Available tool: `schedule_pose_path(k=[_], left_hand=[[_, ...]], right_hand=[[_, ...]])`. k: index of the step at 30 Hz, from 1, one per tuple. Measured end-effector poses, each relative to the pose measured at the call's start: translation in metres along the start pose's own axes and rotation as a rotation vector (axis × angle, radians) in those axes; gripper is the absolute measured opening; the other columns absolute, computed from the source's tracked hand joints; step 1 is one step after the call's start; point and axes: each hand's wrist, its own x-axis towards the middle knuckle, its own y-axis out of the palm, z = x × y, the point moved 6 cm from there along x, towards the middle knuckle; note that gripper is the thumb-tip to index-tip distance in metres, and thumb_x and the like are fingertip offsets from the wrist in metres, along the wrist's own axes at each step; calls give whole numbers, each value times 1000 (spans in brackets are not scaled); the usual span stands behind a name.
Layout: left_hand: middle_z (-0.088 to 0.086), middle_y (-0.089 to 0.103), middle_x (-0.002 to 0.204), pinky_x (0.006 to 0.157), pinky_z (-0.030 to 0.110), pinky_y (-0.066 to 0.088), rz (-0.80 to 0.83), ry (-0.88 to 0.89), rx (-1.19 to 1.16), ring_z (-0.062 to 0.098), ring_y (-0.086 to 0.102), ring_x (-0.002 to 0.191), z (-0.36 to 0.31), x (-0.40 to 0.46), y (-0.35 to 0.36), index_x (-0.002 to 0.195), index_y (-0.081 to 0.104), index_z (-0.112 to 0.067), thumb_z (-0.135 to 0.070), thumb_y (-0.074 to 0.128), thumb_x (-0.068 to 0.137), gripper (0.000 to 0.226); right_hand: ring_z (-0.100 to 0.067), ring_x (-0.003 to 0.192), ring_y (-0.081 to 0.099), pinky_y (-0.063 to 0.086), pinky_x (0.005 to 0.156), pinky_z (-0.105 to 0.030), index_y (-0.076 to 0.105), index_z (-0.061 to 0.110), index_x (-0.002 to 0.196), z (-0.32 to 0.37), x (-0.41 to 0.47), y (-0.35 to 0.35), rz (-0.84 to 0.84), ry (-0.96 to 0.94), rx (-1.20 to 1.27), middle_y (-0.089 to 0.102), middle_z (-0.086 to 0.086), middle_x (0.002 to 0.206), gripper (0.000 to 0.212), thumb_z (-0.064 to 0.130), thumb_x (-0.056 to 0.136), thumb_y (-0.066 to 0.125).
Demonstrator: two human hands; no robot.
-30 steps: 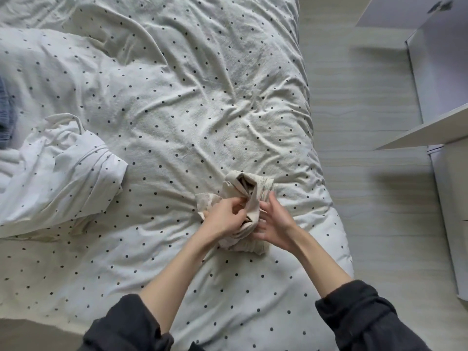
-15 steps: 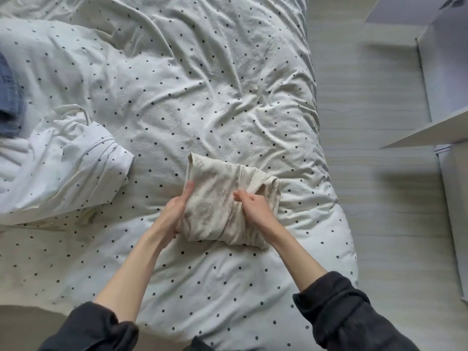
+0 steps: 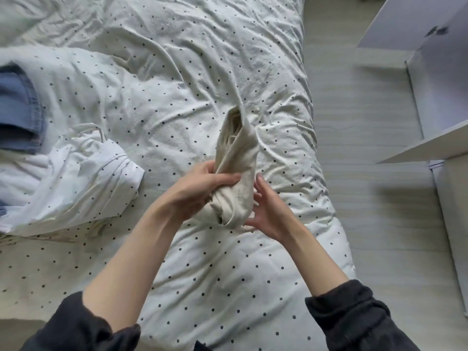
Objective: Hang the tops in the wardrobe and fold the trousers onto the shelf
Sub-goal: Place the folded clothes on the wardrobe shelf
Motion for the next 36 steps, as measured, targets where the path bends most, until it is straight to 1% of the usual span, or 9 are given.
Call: schedule_pose_path(k=[3, 8, 15, 19, 22, 26, 28, 31, 36], left_hand=[[14, 68, 98, 84, 33, 54, 109, -98, -190, 24, 67, 89, 26, 18, 35, 115, 56, 1, 4, 64, 79, 37], [14, 63, 110, 84, 39, 50, 127, -358, -84, 25, 61, 94, 113, 46, 64, 119, 54, -9, -19, 52, 96, 25], [16, 64, 111, 93, 41, 51, 8, -173, 151, 28, 63, 104, 114, 101, 61, 120, 54, 3, -9, 52, 95, 28], [13, 65, 108, 86, 37, 53, -38, -129, 226, 24, 63, 99, 123, 117, 62, 112, 57, -3, -5, 58, 90, 22], [8, 63, 112, 82, 31, 53, -150, -86, 188, 18, 62, 98, 133, 115, 55, 114, 50, -13, -4, 67, 83, 36], [12, 53, 120, 74, 32, 56, -262, -76, 212, 22, 58, 103, 122, 104, 33, 135, 31, -16, -14, 71, 82, 67], [10, 38, 133, 88, 34, 50, -272, 21, 422, 22, 48, 116, 101, 102, 22, 145, 17, -22, -24, 76, 77, 90], [5, 9, 156, 115, 48, 21, -110, 207, 762, 21, 16, 142, 65, 105, 41, 151, 1, -28, -40, 81, 66, 117], [-1, -26, 153, 118, 48, -4, 174, 568, 1391, 19, -23, 142, 29, 100, 127, 142, -19, -34, -57, 78, 61, 128]], right_hand=[[-22, 118, 57, 43, 101, -46, 53, 16, 133, 9, -8, -32, -80, -14, 6, 61, -6, 127, 56, 54, 97, 32], [-15, 99, 64, 54, 68, -35, 61, 29, 110, -4, -41, -100, -272, 19, -198, 68, 6, 109, 32, 50, 96, 42], [-10, 100, 66, 53, 87, -33, 55, 22, 120, -12, -15, -115, -321, -57, -255, 68, 5, 113, 42, 41, 83, 66], [-16, 103, 66, 51, 94, -36, 54, 14, 126, -22, 5, -127, -336, -61, -252, 69, -1, 112, 81, 37, 56, 88], [-17, 95, 66, 54, 87, -34, 61, 11, 115, -24, 10, -146, -506, -61, -388, 69, -2, 104, 57, 16, 63, 85], [-20, 93, 67, 54, 87, -40, 65, 16, 103, -7, 2, -151, -542, -91, -501, 71, -3, 99, 46, 17, 62, 83], [-17, 87, 68, 56, 79, -32, 62, 15, 103, 6, -13, -152, -459, -73, -512, 71, -3, 98, 38, 9, 69, 79], [-18, 88, 67, 54, 81, -33, 62, 22, 90, 39, -43, -158, -380, -140, -738, 71, -3, 96, 29, 6, 69, 76], [-29, 92, 58, 39, 70, -33, 59, 16, 86, 110, -91, -151, -336, -339, -1513, 66, -6, 91, 17, 16, 71, 68]])
